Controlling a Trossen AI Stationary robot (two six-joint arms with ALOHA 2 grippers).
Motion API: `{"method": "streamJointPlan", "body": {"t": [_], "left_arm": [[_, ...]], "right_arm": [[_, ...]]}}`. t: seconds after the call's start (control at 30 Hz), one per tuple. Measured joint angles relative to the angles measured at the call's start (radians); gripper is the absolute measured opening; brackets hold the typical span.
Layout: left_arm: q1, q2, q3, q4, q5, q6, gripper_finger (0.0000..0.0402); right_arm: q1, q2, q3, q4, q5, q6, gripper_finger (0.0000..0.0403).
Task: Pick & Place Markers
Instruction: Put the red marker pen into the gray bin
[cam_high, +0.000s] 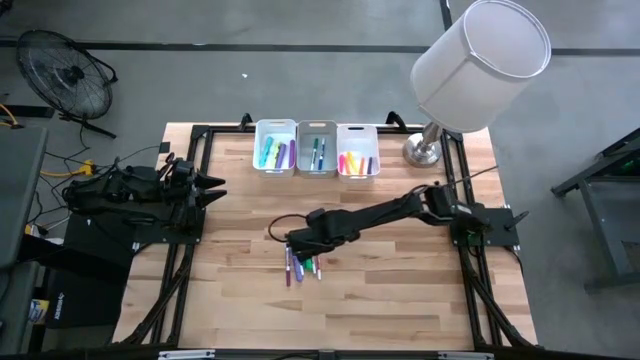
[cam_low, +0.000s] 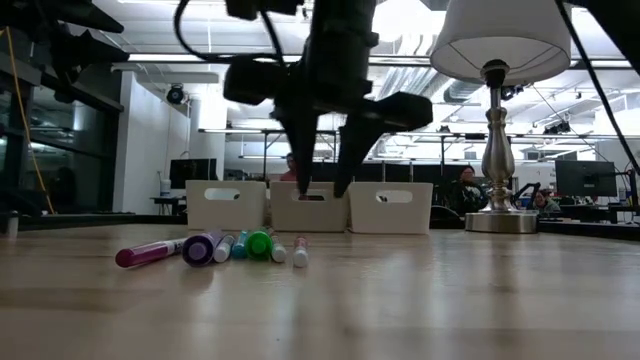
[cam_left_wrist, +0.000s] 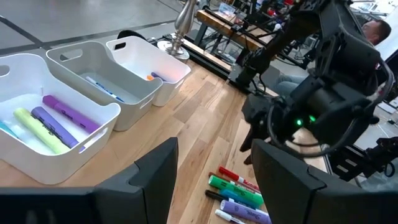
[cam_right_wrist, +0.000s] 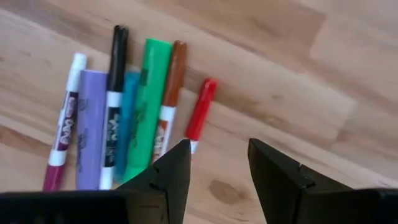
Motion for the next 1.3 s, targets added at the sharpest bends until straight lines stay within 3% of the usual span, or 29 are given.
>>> {"method": "streamJointPlan", "body": {"t": [0.77,1.3], "left_arm": [[0.000,0.000,0.000,0.000,0.000,0.000,0.0202],[0.000,0.000,0.000,0.000,0.000,0.000,0.0202]], "right_arm": [[0.012,0.119,0.054,0.044,-0.089,0.045,0.0149],[0.049,0.135,0.039,-0.121,-0.114,0.060,0.0149]]}}
